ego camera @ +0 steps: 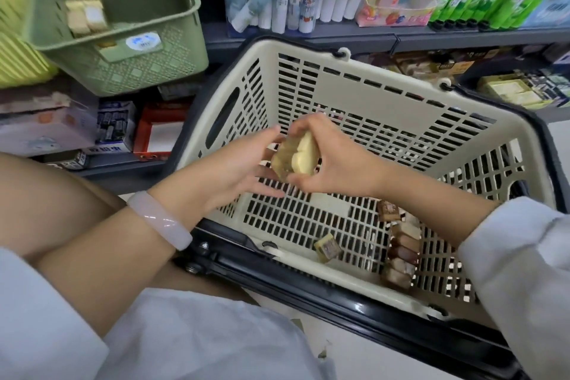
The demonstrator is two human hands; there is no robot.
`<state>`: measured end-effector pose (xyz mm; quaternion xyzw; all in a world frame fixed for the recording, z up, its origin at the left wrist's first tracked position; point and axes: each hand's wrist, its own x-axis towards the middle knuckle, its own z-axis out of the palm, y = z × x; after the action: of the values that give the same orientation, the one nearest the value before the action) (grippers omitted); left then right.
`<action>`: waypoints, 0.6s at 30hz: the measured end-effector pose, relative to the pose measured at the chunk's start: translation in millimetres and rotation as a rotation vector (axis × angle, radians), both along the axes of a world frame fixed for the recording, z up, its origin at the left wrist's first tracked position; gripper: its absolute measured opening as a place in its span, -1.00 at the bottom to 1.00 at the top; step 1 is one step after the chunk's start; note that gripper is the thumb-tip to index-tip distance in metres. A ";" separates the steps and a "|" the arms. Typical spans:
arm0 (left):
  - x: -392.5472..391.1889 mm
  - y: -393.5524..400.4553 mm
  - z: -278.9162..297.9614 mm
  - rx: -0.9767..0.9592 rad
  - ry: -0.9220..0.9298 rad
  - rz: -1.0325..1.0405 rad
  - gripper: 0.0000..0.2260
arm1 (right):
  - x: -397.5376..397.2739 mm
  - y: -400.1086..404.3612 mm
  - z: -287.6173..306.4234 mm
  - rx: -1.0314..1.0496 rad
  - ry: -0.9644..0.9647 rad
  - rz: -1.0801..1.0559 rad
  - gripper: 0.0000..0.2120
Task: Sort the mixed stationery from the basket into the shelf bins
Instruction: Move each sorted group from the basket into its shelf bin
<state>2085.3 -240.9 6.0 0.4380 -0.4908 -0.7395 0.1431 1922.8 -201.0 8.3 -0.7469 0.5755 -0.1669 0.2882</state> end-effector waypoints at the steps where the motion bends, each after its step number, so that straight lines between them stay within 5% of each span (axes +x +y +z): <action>1: 3.2 -1.6 6.8 0.124 0.123 0.059 -0.71 | 10.7 -7.1 10.4 -0.047 -0.044 0.020 -0.36; 4: 17.2 -11.2 26.4 0.276 0.332 0.259 -0.71 | 32.3 -26.1 32.9 -0.102 -0.078 0.065 -0.16; 7: 33.7 -23.0 43.5 0.267 0.314 0.453 -0.79 | 47.0 -42.7 47.4 -0.142 -0.169 0.100 -0.11; 13: 75.8 -48.8 65.5 0.188 0.409 0.389 -0.74 | 67.5 -76.5 70.1 -0.129 -0.649 -0.057 -0.64; 18: 98.0 -64.9 72.7 0.100 0.368 0.426 -0.74 | 90.6 -102.0 81.0 -0.114 -0.650 -0.066 -0.77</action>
<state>2183.2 -305.8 78.7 0.3962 -0.3163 -0.7832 0.3600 2013.4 -303.0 89.3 -0.6504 0.4669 -0.4377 0.4092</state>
